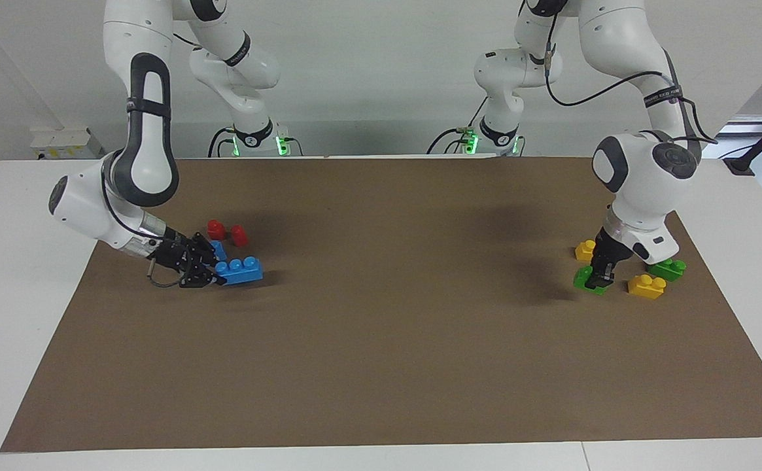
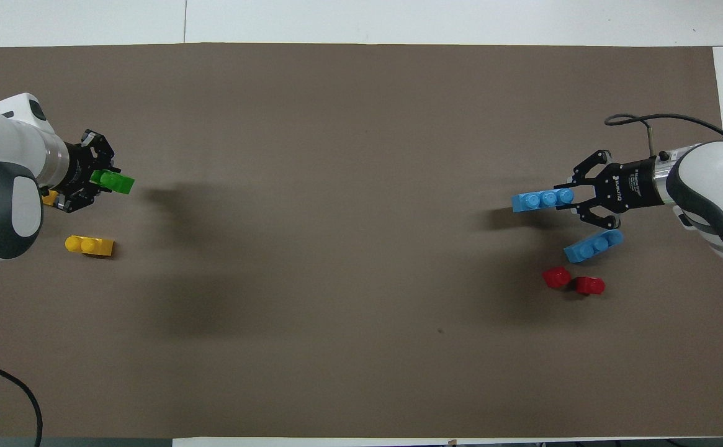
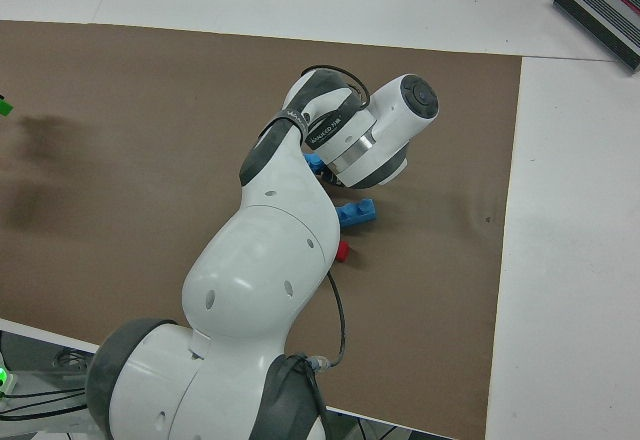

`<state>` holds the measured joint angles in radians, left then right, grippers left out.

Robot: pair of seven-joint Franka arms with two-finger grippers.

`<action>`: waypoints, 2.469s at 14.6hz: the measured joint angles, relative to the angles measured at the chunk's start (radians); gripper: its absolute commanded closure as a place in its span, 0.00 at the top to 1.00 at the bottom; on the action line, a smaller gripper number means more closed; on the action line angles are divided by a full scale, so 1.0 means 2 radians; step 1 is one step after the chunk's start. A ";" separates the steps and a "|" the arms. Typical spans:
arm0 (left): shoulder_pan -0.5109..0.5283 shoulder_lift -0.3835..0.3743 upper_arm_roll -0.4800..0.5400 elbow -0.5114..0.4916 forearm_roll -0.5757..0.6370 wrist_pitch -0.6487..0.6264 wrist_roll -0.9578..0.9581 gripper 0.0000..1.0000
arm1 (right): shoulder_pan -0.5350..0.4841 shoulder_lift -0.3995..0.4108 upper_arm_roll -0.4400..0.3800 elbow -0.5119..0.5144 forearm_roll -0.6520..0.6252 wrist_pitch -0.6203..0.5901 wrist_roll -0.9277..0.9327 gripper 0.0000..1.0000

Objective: Remove green block with left arm and hold with right

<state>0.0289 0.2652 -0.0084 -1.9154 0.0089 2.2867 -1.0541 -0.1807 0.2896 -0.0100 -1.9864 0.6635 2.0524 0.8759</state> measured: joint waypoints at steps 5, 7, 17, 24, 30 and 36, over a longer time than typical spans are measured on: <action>0.013 0.045 0.000 0.019 0.000 0.019 0.026 0.00 | -0.003 0.006 0.002 -0.028 0.000 0.043 -0.005 0.00; 0.018 0.056 0.000 0.028 0.000 0.020 0.033 0.00 | -0.003 0.006 0.002 -0.032 0.000 0.046 -0.005 0.43; 0.028 0.072 -0.003 0.033 0.000 0.046 0.087 1.00 | -0.002 0.001 0.003 -0.031 0.000 0.047 -0.005 0.97; 0.005 0.062 -0.012 0.051 0.015 0.025 0.129 1.00 | 0.002 -0.039 0.005 0.040 -0.089 -0.057 0.017 1.00; 0.003 0.016 -0.008 0.129 0.027 -0.145 0.270 1.00 | 0.023 -0.109 0.013 0.099 -0.183 -0.160 -0.023 1.00; 0.003 -0.022 -0.009 0.177 0.027 -0.254 0.423 1.00 | 0.074 -0.185 0.015 0.131 -0.257 -0.227 -0.137 1.00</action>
<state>0.0344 0.2205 -0.0265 -1.5608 0.0625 1.7792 -0.2089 -0.0321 -0.0805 0.0206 -1.7238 0.1492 1.5987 0.6012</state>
